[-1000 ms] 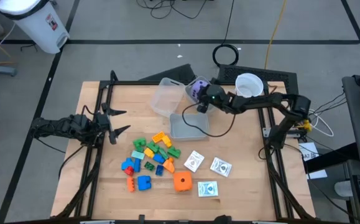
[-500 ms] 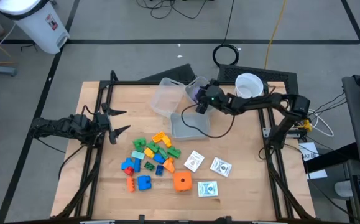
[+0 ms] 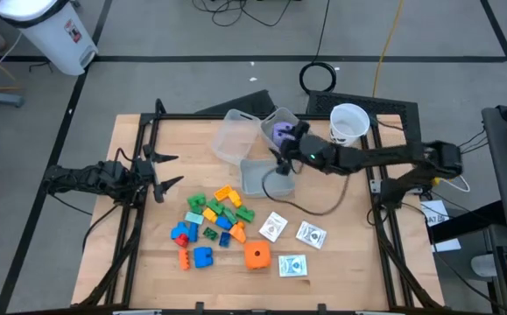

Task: Pick & Place Toys
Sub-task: Put the orange die into the top gray bin

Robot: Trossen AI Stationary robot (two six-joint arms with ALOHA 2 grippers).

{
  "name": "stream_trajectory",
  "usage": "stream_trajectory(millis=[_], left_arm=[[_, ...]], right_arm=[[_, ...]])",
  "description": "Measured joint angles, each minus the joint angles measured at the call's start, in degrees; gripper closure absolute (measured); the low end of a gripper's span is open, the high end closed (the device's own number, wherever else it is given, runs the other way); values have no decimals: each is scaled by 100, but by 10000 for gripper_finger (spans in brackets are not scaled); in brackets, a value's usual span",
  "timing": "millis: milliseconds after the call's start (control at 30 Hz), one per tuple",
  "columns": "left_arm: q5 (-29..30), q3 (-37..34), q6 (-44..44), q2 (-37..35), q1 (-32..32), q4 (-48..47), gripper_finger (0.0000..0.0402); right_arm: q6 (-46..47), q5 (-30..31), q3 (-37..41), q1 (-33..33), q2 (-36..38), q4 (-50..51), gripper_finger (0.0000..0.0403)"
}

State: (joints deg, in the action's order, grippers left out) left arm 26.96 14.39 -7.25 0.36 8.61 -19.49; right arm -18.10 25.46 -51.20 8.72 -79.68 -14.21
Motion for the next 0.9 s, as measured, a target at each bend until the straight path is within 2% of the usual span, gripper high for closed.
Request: stream_trajectory(millis=[133, 233, 300, 433, 667, 800, 900], left_arm=[[0, 0, 0, 0, -1, 0, 78], [0, 0, 0, 0, 1, 0, 78], [0, 0, 0, 0, 1, 0, 78], [0, 0, 0, 0, -1, 2, 78], [0, 0, 0, 0, -1, 0, 78], [0, 0, 0, 0, -1, 0, 78], [0, 0, 0, 0, -1, 2, 78]], right_arm=[[973, -351, 1, -737, 863, 1210, 111], [1650, -1145, 184, -1223, 1418, 1864, 115], [2085, -1746, 441, -1537, 1743, 1938, 117], [2784, -2540, 1183, -2167, 2079, 1023, 115], [2750, -2555, 2254, -3119, 1566, -1473, 118], [2834, -2541, 2312, -3365, 1110, -1794, 121], [2836, -2606, 2314, -3481, 1068, -1732, 121]])
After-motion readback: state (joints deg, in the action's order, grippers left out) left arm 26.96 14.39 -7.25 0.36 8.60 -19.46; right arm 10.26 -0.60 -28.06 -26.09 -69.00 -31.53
